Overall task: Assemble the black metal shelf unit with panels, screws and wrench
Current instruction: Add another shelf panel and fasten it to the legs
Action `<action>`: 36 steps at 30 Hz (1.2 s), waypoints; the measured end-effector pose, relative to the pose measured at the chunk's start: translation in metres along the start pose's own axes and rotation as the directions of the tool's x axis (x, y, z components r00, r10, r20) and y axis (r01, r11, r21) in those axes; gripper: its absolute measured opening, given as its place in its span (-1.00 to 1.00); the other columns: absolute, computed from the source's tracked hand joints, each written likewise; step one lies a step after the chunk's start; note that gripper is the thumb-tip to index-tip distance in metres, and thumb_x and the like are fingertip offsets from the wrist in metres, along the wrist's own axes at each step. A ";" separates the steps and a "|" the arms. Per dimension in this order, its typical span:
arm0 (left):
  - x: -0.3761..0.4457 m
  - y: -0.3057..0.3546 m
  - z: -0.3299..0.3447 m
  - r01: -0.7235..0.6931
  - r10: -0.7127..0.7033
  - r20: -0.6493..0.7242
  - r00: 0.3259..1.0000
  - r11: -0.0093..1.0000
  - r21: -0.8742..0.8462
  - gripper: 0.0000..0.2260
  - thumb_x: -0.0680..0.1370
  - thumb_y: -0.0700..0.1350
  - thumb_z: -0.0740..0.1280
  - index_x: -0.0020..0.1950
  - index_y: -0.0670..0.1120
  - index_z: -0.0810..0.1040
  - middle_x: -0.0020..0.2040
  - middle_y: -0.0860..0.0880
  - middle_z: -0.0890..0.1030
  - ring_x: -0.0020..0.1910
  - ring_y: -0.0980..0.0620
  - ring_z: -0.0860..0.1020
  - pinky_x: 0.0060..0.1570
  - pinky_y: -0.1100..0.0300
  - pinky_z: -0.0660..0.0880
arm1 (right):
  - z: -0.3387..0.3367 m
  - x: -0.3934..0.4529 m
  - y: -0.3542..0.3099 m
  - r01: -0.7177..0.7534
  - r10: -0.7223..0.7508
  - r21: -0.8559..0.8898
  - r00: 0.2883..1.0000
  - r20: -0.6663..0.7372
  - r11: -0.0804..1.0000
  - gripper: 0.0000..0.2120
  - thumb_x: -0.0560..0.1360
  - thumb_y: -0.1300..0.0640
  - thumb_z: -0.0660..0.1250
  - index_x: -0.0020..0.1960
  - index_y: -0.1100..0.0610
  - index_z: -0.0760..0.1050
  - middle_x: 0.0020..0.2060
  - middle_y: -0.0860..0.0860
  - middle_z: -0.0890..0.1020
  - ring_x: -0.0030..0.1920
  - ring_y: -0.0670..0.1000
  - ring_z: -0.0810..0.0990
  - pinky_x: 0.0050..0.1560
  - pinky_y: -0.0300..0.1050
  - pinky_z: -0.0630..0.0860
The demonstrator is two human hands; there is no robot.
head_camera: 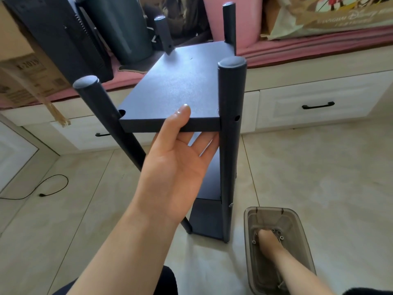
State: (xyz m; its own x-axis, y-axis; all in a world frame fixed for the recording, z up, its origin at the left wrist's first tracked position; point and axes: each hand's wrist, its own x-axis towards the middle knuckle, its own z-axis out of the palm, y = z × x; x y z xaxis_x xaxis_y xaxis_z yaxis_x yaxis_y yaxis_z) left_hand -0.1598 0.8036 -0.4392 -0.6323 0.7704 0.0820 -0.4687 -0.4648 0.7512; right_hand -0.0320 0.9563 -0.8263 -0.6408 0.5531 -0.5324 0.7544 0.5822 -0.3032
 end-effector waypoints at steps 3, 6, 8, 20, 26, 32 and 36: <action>0.001 -0.001 -0.001 0.004 -0.004 0.013 1.000 1.000 -0.006 -0.86 0.54 -0.10 0.38 -0.21 -0.05 0.65 0.05 -0.07 0.69 0.31 -0.19 0.58 0.37 -0.08 0.47 | -0.012 -0.004 -0.004 -0.013 0.013 -0.019 1.000 0.022 1.000 -0.70 0.63 0.31 0.05 0.24 0.20 0.50 0.25 0.13 0.57 0.27 0.09 0.53 0.26 -0.15 0.40; 0.002 -0.001 -0.001 0.013 -0.012 0.006 1.000 1.000 -0.026 -0.90 0.53 -0.11 0.39 -0.16 -0.06 0.66 0.07 -0.09 0.68 0.30 -0.20 0.59 0.35 -0.07 0.49 | -0.039 -0.007 -0.018 0.022 -0.013 -0.104 0.996 0.086 0.994 -0.76 0.63 0.32 0.11 0.22 0.20 0.47 0.29 0.15 0.54 0.30 0.11 0.52 0.22 -0.16 0.42; 0.002 -0.001 -0.002 0.025 -0.025 0.010 1.000 0.999 -0.033 -0.89 0.55 -0.11 0.38 -0.13 -0.07 0.67 0.10 -0.10 0.67 0.31 -0.20 0.58 0.37 -0.08 0.47 | -0.060 -0.010 -0.031 0.127 -0.104 -0.167 0.985 0.140 0.978 -0.82 0.64 0.30 0.13 0.18 0.19 0.46 0.35 0.16 0.48 0.35 0.12 0.46 0.13 -0.19 0.39; 0.003 0.000 0.004 0.025 -0.031 -0.076 0.997 0.997 -0.078 -0.95 0.53 -0.11 0.37 -0.04 -0.05 0.60 0.05 -0.07 0.69 0.25 -0.18 0.62 0.41 -0.08 0.43 | -0.224 -0.097 -0.092 0.346 -0.300 -0.242 0.931 0.210 0.906 -0.71 0.53 0.33 0.28 0.23 0.27 0.57 0.11 0.15 0.65 0.09 0.09 0.64 0.07 -0.07 0.58; 0.002 0.003 0.006 0.022 -0.027 -0.059 0.998 0.997 -0.077 -0.87 0.51 -0.09 0.39 0.03 -0.07 0.58 0.07 -0.08 0.69 0.20 -0.17 0.64 0.29 -0.01 0.53 | -0.289 -0.184 -0.099 0.379 -0.446 0.376 0.889 0.106 0.845 -0.82 0.55 0.30 0.34 0.14 0.19 0.59 -0.02 0.08 0.67 -0.01 0.01 0.70 0.06 -0.14 0.63; 0.001 0.003 0.007 0.013 -0.019 -0.073 0.997 0.997 -0.071 -0.91 0.59 -0.11 0.34 0.06 -0.08 0.58 0.05 -0.09 0.70 0.13 -0.14 0.67 0.12 0.06 0.62 | -0.337 -0.245 -0.112 0.540 -0.559 0.712 0.791 -0.248 0.449 -0.84 0.56 0.33 0.32 0.09 0.22 0.63 -0.08 0.14 0.71 0.02 0.13 0.70 0.07 -0.15 0.61; 0.001 0.003 0.010 0.007 -0.013 -0.080 0.997 0.997 -0.080 -0.92 0.59 -0.11 0.35 0.05 -0.07 0.58 0.06 -0.10 0.70 0.15 -0.15 0.67 0.10 0.06 0.63 | -0.336 -0.257 -0.117 0.602 -0.427 0.742 0.777 -0.462 0.294 -0.82 0.54 0.35 0.34 0.08 0.22 0.65 -0.08 0.21 0.70 -0.02 0.15 0.71 -0.01 -0.20 0.62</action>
State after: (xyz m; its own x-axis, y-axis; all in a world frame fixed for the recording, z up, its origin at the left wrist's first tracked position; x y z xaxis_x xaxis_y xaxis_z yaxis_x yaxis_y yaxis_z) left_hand -0.1560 0.8075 -0.4301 -0.6731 0.7393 0.0195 -0.5210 -0.4927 0.6970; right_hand -0.0034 0.9462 -0.3877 -0.8859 0.4569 0.0805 -0.0587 0.0618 -0.9964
